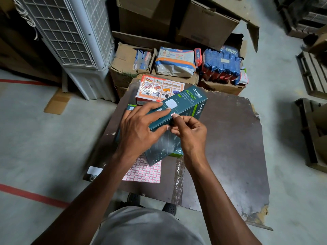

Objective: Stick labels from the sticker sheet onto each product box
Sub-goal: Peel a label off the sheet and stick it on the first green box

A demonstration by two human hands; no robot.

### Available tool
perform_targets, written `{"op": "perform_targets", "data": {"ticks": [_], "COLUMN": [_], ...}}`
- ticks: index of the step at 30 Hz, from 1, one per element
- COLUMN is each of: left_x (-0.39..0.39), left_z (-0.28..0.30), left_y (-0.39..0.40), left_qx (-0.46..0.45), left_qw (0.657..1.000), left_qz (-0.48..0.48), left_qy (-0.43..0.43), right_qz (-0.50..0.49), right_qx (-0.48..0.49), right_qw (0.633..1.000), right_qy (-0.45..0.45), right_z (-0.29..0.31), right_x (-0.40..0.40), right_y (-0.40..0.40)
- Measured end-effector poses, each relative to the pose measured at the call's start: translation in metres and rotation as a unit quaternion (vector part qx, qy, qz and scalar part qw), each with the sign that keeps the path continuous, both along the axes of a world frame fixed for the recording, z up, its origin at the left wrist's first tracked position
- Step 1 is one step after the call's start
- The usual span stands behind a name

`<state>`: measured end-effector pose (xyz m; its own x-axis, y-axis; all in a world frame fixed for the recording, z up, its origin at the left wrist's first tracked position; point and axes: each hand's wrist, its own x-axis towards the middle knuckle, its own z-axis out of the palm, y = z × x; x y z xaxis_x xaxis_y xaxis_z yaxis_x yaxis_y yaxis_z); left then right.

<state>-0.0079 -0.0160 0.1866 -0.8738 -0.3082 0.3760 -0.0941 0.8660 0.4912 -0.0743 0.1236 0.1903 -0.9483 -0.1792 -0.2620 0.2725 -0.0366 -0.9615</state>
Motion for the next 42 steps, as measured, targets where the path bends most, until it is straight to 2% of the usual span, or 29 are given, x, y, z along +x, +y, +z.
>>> {"op": "perform_targets", "data": {"ticks": [11, 19, 23, 28, 42], "left_x": [-0.001, 0.000, 0.000, -0.001, -0.004], "left_z": [0.000, -0.002, -0.003, -0.001, -0.001], "left_y": [0.001, 0.004, 0.007, 0.002, -0.006], "left_qx": [-0.003, -0.011, -0.016, 0.002, 0.019], "left_qw": [1.000, 1.000, 1.000, 1.000, 1.000], "left_qz": [-0.002, -0.014, -0.014, -0.013, -0.010], "left_qy": [-0.001, 0.007, 0.005, 0.012, 0.007], "right_qz": [-0.003, -0.003, -0.014, 0.028, 0.061], "right_qx": [-0.003, 0.039, 0.025, -0.032, 0.025], "right_qw": [1.000, 0.999, 0.999, 0.999, 0.997], "right_qy": [0.031, -0.022, -0.016, -0.026, -0.030], "right_z": [-0.003, -0.003, -0.006, -0.015, -0.041], "right_x": [0.001, -0.002, -0.001, -0.001, -0.004], "right_y": [0.006, 0.003, 0.000, 0.006, 0.012]}}
